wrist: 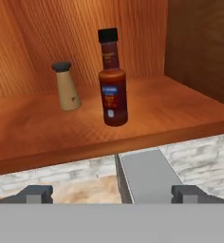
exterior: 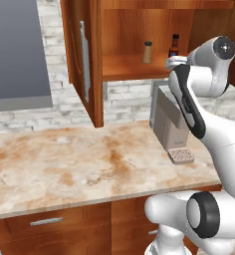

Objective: Take 2 condiments from the cabinet and move them on the counter near the stove.Make sure the condiments are lined up with each other, next to each other.

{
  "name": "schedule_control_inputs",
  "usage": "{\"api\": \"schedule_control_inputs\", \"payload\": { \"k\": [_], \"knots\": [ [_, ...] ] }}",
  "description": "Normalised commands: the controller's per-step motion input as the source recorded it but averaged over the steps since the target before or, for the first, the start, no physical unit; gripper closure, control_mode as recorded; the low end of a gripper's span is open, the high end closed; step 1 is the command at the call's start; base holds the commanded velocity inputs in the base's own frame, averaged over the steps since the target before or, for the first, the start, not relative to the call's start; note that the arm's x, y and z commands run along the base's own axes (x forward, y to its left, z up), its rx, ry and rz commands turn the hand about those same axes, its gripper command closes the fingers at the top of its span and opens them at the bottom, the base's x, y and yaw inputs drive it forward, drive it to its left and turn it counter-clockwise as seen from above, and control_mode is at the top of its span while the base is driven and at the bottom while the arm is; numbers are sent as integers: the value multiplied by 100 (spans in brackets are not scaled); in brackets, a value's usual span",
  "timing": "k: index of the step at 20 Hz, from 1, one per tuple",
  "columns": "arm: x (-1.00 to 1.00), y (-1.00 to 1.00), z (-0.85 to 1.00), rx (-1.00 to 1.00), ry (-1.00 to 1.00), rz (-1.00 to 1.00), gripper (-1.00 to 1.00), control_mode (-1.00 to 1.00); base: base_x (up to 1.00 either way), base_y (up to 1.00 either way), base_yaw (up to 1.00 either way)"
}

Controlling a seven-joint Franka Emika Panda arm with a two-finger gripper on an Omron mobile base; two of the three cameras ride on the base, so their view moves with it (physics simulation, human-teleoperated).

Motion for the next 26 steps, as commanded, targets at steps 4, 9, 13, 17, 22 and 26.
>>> {"api": "schedule_control_inputs", "payload": {
  "k": [4,9,13,17,22,26],
  "knots": [
    [59,-24,4,0,1,-4,-100,-100,0,0,0],
    [61,-12,0,0,1,-1,-100,-100,0,0,0],
    [61,0,0,0,0,0,-100,-100,0,0,0],
    [42,1,0,0,0,0,-100,-100,0,0,0],
    [26,0,0,0,0,0,-100,-100,0,0,0],
    [25,0,-1,0,0,0,-100,-100,0,0,0]
  ]
}}
